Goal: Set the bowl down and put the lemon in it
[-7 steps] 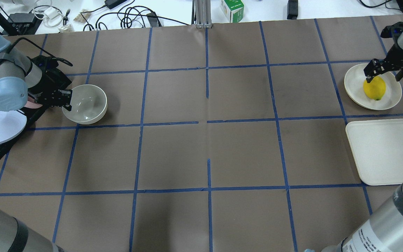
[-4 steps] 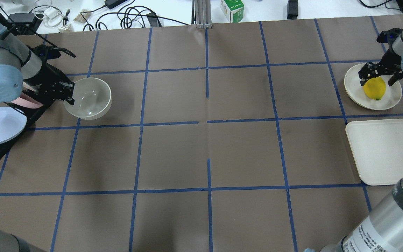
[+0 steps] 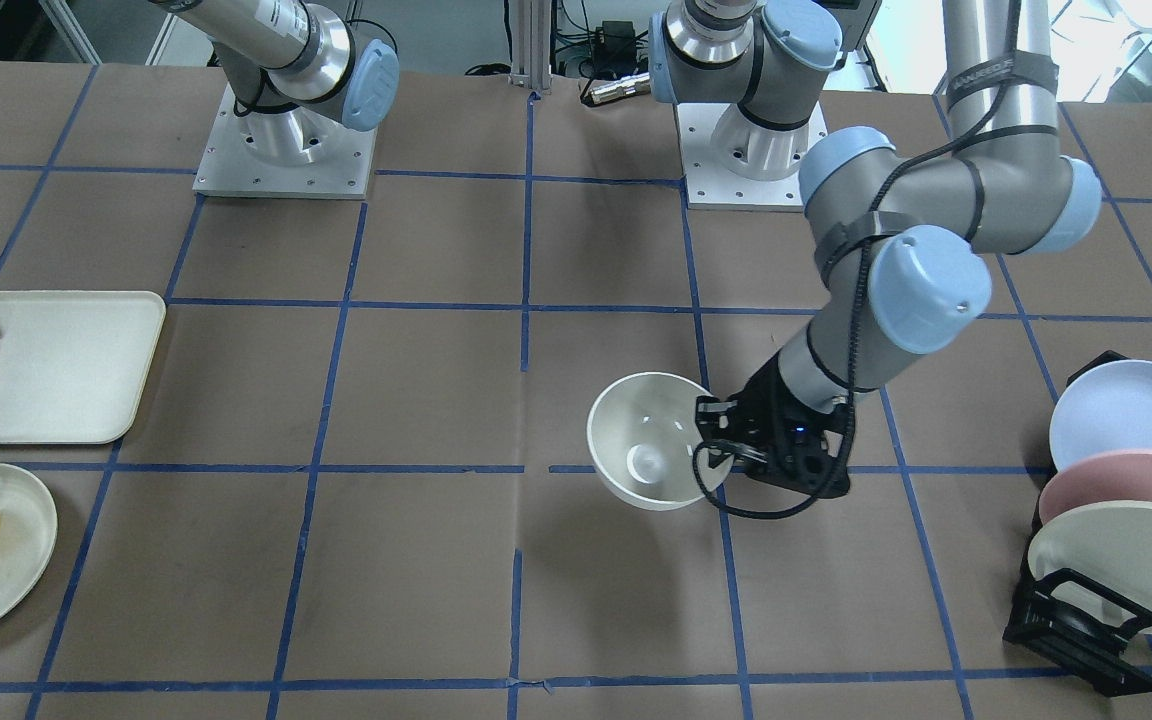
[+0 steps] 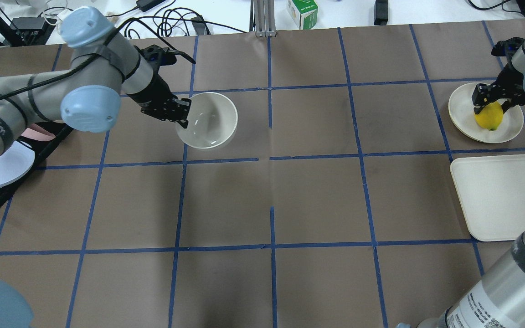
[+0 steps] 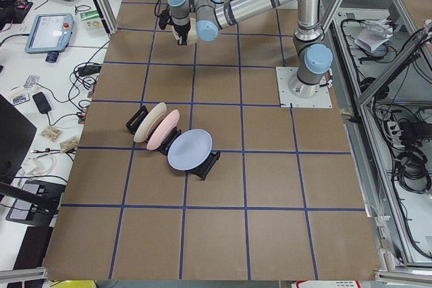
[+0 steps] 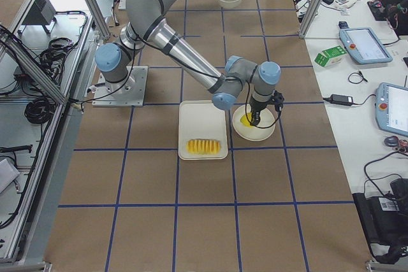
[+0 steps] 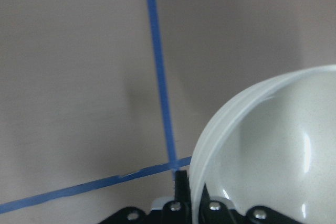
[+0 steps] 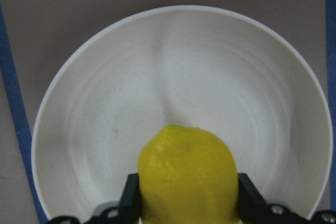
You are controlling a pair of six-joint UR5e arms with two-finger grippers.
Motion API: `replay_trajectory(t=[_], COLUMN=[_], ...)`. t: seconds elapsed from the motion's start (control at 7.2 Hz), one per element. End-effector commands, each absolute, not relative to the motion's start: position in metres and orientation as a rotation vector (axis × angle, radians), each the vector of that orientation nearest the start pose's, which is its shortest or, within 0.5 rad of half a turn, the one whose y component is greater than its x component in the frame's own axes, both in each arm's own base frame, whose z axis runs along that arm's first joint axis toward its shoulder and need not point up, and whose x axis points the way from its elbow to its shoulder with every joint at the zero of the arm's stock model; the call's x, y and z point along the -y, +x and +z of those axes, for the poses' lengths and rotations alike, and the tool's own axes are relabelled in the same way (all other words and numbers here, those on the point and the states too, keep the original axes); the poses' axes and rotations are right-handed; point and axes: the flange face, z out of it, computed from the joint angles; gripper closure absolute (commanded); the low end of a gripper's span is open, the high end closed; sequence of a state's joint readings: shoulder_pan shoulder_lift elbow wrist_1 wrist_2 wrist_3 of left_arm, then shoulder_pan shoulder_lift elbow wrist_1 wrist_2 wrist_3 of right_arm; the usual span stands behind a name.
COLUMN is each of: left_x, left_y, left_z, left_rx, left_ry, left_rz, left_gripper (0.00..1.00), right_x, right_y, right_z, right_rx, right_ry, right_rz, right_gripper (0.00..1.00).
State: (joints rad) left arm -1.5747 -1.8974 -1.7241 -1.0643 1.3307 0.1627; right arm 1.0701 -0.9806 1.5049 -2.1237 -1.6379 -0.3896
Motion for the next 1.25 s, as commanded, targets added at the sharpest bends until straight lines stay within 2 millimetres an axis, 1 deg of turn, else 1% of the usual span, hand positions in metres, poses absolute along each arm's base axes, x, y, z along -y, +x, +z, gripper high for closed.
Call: replay_trajectory(t=[0.0,0.14,0.28,0.42,0.56,0.69,0.83,0.97,1.11], left_x=[0.569,0.565,0.558,0.547,0.542,0.546,0.547,0.546,0.552], left_y=[-0.242,-0.248,-0.251,-0.257,-0.27,-0.272,-0.271,-0.271,-0.272], left_z=[0.272,0.25,0.234,0.222,0.218,0.215,0.213,0.208,0.212], left_rx=[-3.388,-3.395,-3.394,-3.386,-3.383,-3.387,-3.378,-3.376,-3.372], left_ry=[0.23,0.17,0.174,0.198,0.23,0.235,0.251,0.249,0.265], left_rz=[-0.191,-0.142,-0.088,-0.04,-0.045,-0.092,-0.091,-0.076,-0.132], left_gripper=[1.0,1.0,1.0,1.0,1.0,1.0,1.0,0.93,0.84], right_x=[0.649,0.642,0.634,0.633,0.629,0.621,0.619,0.614,0.608], right_y=[-0.213,-0.202,-0.193,-0.172,-0.146,-0.119,-0.077,-0.045,-0.016], right_z=[0.265,0.291,0.313,0.325,0.343,0.36,0.373,0.385,0.394], right_rx=[-3.219,-3.209,-3.199,-3.194,-3.191,-3.18,-3.168,-3.171,-3.165], right_ry=[0.187,0.186,0.182,0.184,0.162,0.215,0.247,0.24,0.215], right_rz=[0.011,0.019,0.024,0.034,0.047,0.076,0.076,0.073,0.08], right_gripper=[1.0,1.0,1.0,1.0,1.0,1.0,1.0,1.0,1.0])
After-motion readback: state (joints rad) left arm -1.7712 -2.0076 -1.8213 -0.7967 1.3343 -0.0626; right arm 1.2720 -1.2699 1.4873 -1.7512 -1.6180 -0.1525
